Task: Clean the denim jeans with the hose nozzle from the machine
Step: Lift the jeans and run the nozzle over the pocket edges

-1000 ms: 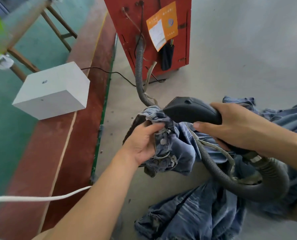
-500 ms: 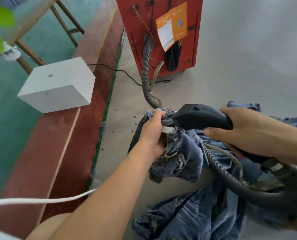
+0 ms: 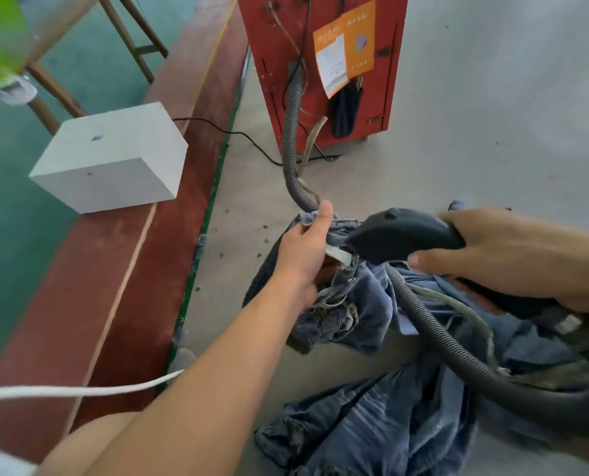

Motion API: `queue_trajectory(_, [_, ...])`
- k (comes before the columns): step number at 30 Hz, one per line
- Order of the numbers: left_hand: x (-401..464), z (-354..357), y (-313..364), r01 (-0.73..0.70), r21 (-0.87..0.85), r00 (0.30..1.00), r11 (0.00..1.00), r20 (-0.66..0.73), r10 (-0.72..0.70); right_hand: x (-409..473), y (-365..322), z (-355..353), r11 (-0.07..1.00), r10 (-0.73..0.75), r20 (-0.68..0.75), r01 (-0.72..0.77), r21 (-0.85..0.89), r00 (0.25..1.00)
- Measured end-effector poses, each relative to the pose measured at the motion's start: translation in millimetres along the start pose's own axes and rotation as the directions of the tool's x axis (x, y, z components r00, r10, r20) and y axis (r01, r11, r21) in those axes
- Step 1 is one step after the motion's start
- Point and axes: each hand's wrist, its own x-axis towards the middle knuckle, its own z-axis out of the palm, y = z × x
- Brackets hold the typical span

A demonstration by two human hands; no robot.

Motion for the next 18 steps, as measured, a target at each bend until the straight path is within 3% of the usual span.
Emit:
queue_trajectory(5, [-3.8,5.2,-3.8,0.047,0.078,0.998,0.996,0.028,-0.050,11.7,-2.4,10.4,0.999,-0.046,-0.109,0.043,-0.024,0.993])
queue_trajectory(8, [-0.6,0.1,2.3,0.053,0.069,0.998,0.996,0.034,-0.056,6.4,2.5,-0.9,0.996,-0.070,-0.066,0.065,-0.064,0.995])
queue_trajectory(12, [-2.2,-1.9,7.2,0.066,0.067,0.994,0.996,0.080,-0.072,-2.2,4.4,-5.8,0.951,-0.163,-0.031,0.148,-0.271,0.986])
queue_trajectory(18, [-6.5,1.7,8.8,0.103,0.093,0.984,0.990,0.133,-0.115,6.1,1.5,1.2,0.948,-0.211,-0.093,0.180,-0.263,0.973])
